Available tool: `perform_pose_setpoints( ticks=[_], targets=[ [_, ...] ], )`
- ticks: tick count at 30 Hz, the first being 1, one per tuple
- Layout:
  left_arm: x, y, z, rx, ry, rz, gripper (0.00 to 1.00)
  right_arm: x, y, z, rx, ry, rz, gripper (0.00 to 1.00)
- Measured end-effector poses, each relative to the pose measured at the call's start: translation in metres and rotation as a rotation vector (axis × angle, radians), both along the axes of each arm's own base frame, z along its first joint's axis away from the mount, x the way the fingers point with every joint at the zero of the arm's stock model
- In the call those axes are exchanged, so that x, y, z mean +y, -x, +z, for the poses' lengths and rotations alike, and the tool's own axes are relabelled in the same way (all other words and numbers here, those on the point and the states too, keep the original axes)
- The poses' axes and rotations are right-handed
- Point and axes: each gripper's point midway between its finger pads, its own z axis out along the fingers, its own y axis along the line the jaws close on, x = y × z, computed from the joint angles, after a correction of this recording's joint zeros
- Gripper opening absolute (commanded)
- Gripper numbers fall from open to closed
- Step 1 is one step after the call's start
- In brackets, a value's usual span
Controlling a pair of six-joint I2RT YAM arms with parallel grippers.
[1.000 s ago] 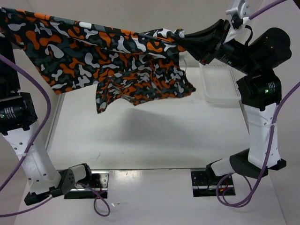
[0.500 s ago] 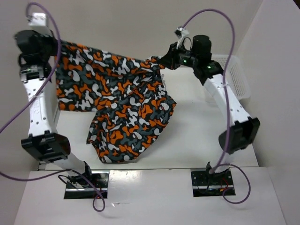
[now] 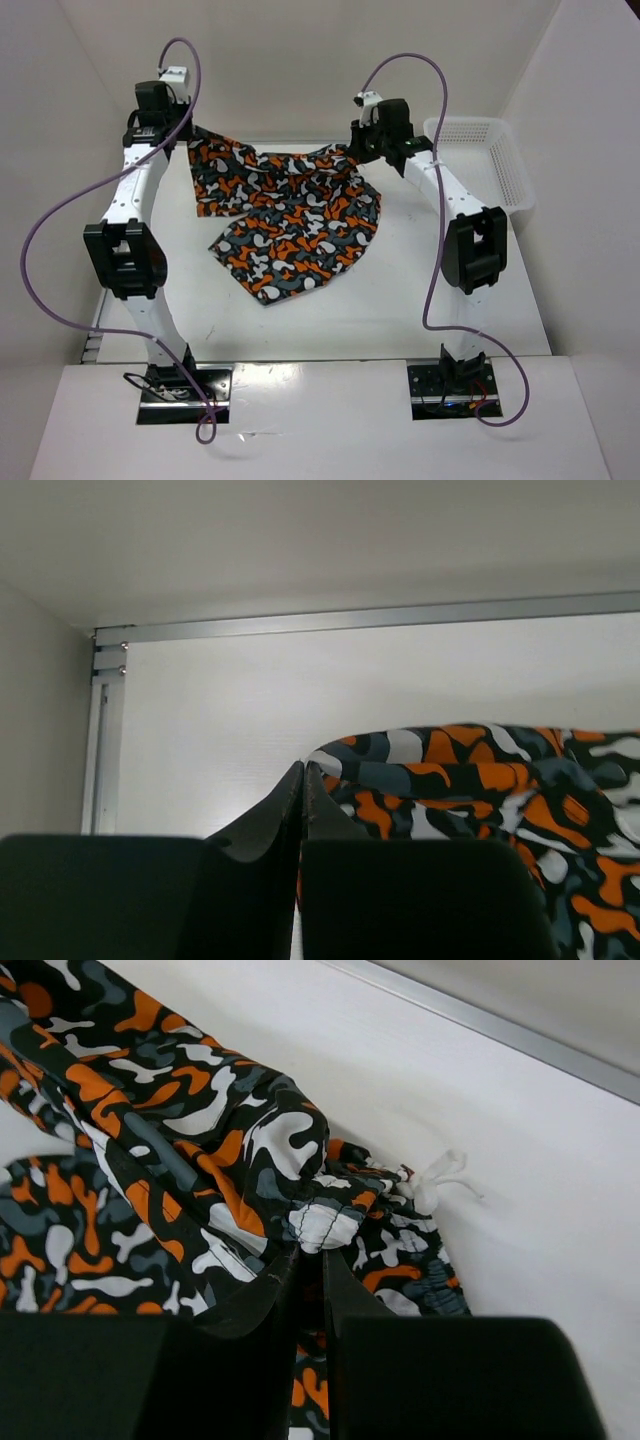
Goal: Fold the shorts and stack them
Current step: Fold the shorts
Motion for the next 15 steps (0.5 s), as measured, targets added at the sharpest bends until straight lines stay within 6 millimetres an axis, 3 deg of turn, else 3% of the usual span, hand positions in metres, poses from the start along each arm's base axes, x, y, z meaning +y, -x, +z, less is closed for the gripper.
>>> perform_pose_setpoints(
  ticks=[3, 7, 15],
  targets=[
    [-0.029, 0.010, 0.005, 0.009, -0.005, -0.042, 0.00, -0.009, -0.006, -0.002, -0.030, 0.055, -0.026, 0.00],
    [-0.077, 0.043, 0.013, 0.049, -0.005, -0.129, 0.00, -0.026, -0.015, -0.006, -0.073, 0.142, -0.073, 0.00],
    [-0.141, 0.150, 0.035, 0.144, -0.009, -0.293, 0.00, -0.072, -0.020, -0.031, -0.055, 0.251, -0.144, 0.02]
  ],
)
